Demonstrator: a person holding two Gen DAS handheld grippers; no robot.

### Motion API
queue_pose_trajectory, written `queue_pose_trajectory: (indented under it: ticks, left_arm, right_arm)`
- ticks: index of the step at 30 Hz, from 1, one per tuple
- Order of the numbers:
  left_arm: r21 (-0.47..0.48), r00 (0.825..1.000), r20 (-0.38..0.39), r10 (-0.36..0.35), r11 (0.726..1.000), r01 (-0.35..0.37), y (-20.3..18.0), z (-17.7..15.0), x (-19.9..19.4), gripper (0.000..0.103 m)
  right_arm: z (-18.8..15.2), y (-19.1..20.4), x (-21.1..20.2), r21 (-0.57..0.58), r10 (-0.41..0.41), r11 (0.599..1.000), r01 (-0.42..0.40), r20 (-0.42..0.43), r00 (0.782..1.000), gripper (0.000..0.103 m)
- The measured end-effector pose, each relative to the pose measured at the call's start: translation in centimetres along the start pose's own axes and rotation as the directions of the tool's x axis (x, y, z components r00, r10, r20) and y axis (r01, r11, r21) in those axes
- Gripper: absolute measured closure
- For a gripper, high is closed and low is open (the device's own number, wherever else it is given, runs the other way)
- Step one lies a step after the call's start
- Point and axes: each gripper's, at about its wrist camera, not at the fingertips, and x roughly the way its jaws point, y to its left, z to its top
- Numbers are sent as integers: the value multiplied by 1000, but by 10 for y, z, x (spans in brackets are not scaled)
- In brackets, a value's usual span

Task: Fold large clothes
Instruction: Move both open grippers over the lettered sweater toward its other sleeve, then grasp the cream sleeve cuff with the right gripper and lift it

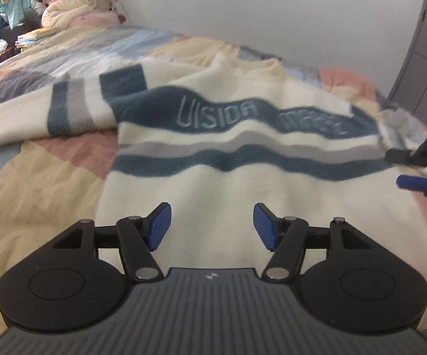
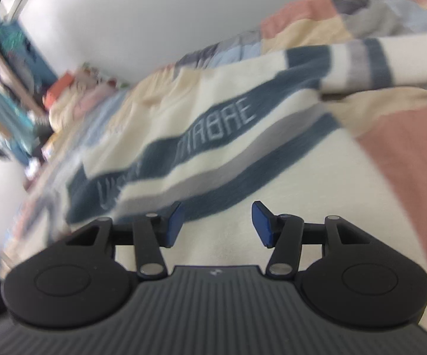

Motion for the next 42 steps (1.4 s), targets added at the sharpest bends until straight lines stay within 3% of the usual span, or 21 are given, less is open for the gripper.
queue_pose_trajectory:
  ticks: [2, 6, 11, 17, 21, 25, 29, 33, 35, 42]
  left_arm:
    - [39, 999, 38, 22, 999, -23, -9, -5, -13, 36]
    - [103, 996, 67, 52, 993, -59, -24, -15, -21, 36]
    - [127, 997, 46, 55, 990, -60, -38, -19, -9, 36]
    - [105, 997, -1, 78, 991, -77, -38, -21, 10, 36]
    - [63, 995, -11, 98, 993, -97, -34, -17, 20, 35]
    - [86, 986, 25, 162, 983, -164, -28, -8, 30, 35]
    - [13, 981, 26, 195, 981, -195, -16, 6, 39, 35]
    - [-31, 975, 10, 221, 975, -221, -12, 10, 46, 35]
    - [-39, 972, 0, 235, 971, -235, -12, 10, 49, 35]
    - [-64, 968, -45, 247, 966, -249, -18, 12, 58, 35]
  right_arm:
    - [18, -9, -28, 19, 51, 998, -51, 35, 998, 48]
    - [55, -39, -82, 8, 50, 999, -52, 128, 990, 48]
    - [96, -109, -119, 60, -63, 997, 50, 235, 970, 48]
    - [117, -213, -103, 258, -163, 961, 100, 239, 957, 48]
    - [118, -267, -75, 347, -206, 930, 119, 228, 952, 29]
    - [121, -312, -45, 393, -253, 906, 158, 204, 946, 29]
    - [127, -354, -19, 467, -189, 882, 57, 240, 952, 29]
    - [137, -376, -23, 450, -82, 880, -153, 461, 883, 29]
    - [145, -385, -21, 472, -60, 857, -209, 493, 868, 29]
    - [156, -411, 6, 594, -116, 785, -176, 420, 900, 30]
